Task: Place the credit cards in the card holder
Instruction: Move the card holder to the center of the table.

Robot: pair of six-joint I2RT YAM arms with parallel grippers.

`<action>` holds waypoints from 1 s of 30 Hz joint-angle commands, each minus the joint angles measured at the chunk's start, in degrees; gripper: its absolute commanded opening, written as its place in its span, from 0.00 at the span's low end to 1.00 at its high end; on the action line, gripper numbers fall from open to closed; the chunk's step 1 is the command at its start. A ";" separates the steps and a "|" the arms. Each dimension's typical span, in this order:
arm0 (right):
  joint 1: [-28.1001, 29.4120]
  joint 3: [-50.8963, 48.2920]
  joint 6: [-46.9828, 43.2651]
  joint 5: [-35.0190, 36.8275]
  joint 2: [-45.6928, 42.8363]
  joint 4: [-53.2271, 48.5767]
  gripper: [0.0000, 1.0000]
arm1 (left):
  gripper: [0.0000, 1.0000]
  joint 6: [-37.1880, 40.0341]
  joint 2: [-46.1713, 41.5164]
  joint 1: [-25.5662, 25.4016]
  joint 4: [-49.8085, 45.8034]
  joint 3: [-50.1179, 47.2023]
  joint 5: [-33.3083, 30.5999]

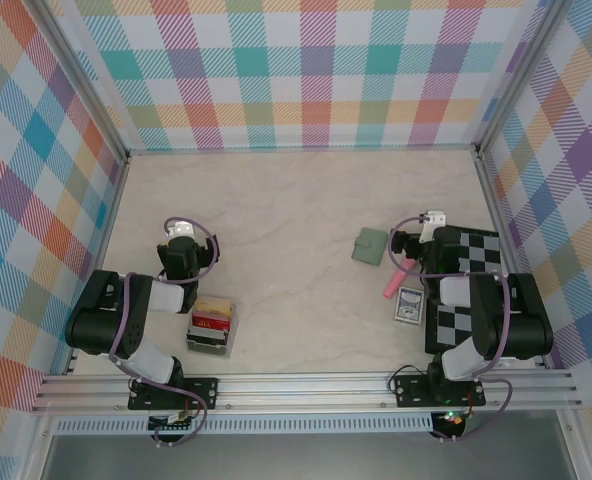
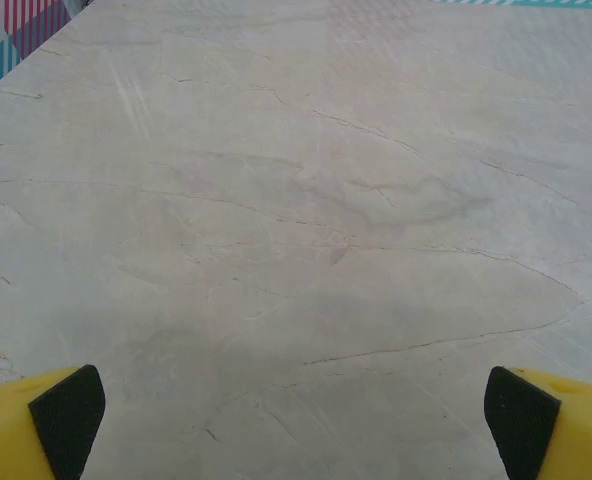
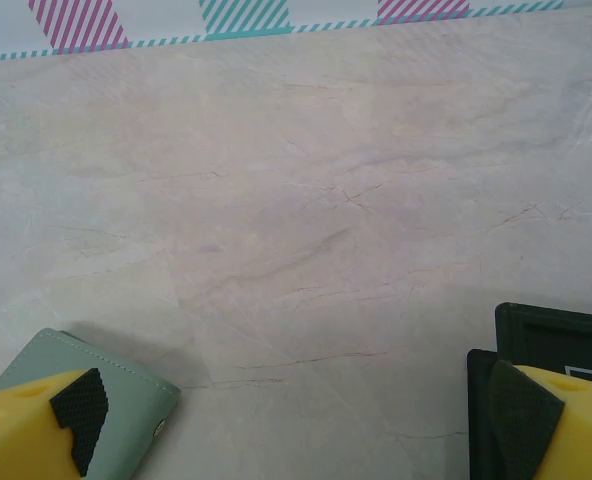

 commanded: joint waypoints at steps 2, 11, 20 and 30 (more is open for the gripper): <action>-0.12 0.88 -0.81 -1.21 0.08 0.14 1.00 | 1.00 -0.21 -0.48 0.70 1.73 0.72 0.53; -0.29 0.97 -0.60 -1.39 0.12 0.05 1.00 | 1.00 -0.21 -0.48 0.74 1.73 0.72 0.50; -0.31 0.88 -0.63 -1.48 0.12 0.05 1.00 | 1.00 -0.19 -0.48 0.74 1.73 0.73 0.58; -0.34 0.88 -1.16 -2.57 0.11 0.07 1.00 | 1.00 0.22 -0.56 0.76 1.81 0.66 1.82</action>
